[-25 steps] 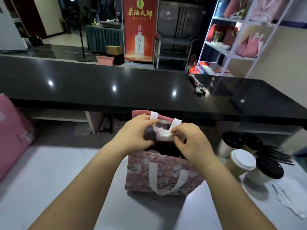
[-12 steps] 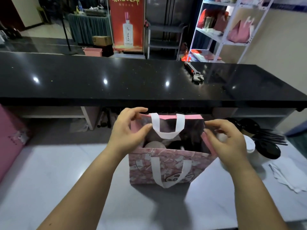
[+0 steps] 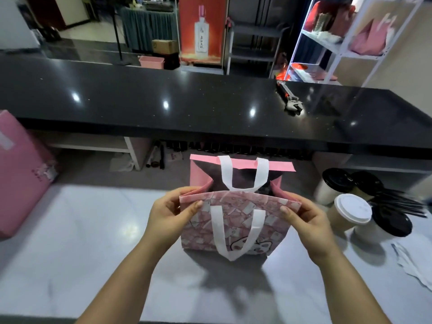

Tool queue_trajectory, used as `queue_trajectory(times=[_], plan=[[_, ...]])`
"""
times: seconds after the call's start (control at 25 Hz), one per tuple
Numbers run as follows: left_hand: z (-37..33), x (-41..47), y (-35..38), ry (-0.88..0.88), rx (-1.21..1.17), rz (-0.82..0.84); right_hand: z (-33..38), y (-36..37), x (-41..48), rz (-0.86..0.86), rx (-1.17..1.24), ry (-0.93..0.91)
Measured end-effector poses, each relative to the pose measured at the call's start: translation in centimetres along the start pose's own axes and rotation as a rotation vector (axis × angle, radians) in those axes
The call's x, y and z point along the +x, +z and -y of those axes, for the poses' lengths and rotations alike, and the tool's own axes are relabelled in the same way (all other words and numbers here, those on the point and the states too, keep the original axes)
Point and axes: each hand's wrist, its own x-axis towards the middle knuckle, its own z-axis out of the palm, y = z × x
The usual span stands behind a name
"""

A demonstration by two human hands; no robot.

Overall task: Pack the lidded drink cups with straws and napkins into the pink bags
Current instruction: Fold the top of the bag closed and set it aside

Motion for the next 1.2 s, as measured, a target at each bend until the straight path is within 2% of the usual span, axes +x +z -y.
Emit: queue_trajectory(times=[0.2, 0.4, 0.52, 0.64, 0.76, 0.84, 1.04, 1.2], plan=[[-0.2, 0.0, 2.3, 0.016, 0.027, -0.109, -1.4, 1.0, 0.8, -0.100, -0.017, 0.028], [0.2, 0.9, 1.4, -0.011, -0.079, -0.207, -1.5, -0.6, 2.7, 0.031, -0.010, 0.031], [0.4, 2.1, 1.5, 0.034, 0.004, -0.260, -1.8, -0.9, 3.9, -0.008, -0.066, -0.058], [0.6, 3.7, 0.4, 0.049, 0.145, -0.216, -1.7, -1.4, 5.6, 0.035, -0.078, -0.059], [-0.3, 5.2, -0.4, -0.075, 0.139, -0.084, -1.7, -1.9, 7.6, 0.188, 0.039, 0.054], [-0.5, 5.8, -0.2, -0.107, 0.134, -0.083, -2.0, -1.8, 8.6, 0.247, 0.107, 0.109], [-0.3, 5.9, 0.9, -0.032, -0.033, -0.153, -1.9, -0.5, 8.1, -0.007, -0.039, -0.003], [-0.3, 6.0, 1.7, -0.057, -0.038, -0.230, -2.4, -0.7, 7.7, -0.097, -0.052, -0.074]])
